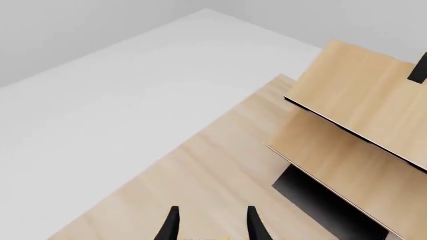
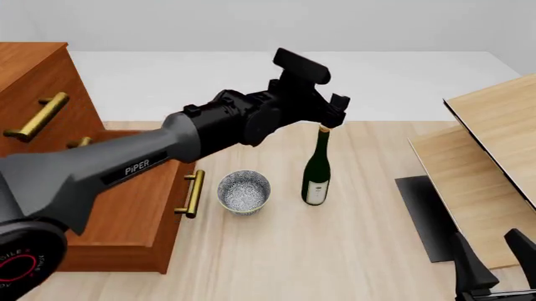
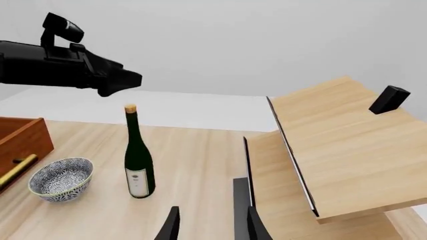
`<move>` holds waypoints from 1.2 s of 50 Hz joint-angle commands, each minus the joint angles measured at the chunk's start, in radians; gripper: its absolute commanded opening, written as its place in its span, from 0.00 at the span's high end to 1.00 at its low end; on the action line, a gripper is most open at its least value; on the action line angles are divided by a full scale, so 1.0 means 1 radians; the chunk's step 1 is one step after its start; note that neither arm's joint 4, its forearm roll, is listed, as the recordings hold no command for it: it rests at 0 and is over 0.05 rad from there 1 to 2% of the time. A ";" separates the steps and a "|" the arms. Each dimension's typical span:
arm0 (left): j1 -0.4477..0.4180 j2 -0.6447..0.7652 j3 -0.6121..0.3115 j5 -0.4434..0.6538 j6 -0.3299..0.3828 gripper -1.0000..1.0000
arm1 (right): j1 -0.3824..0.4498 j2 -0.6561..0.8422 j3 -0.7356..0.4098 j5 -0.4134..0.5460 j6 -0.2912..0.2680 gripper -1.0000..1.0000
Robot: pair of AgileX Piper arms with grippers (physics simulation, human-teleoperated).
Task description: Put the wine bottle in the bottom drawer of the cabinet.
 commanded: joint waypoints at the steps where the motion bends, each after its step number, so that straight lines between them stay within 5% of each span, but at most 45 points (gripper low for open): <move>1: -0.022 0.006 0.021 -0.020 0.002 0.00 | 0.001 0.003 0.000 0.000 0.002 0.00; 60: -0.050 0.053 0.143 -0.124 -0.016 0.00 | 0.007 -0.001 0.001 0.010 -0.004 0.00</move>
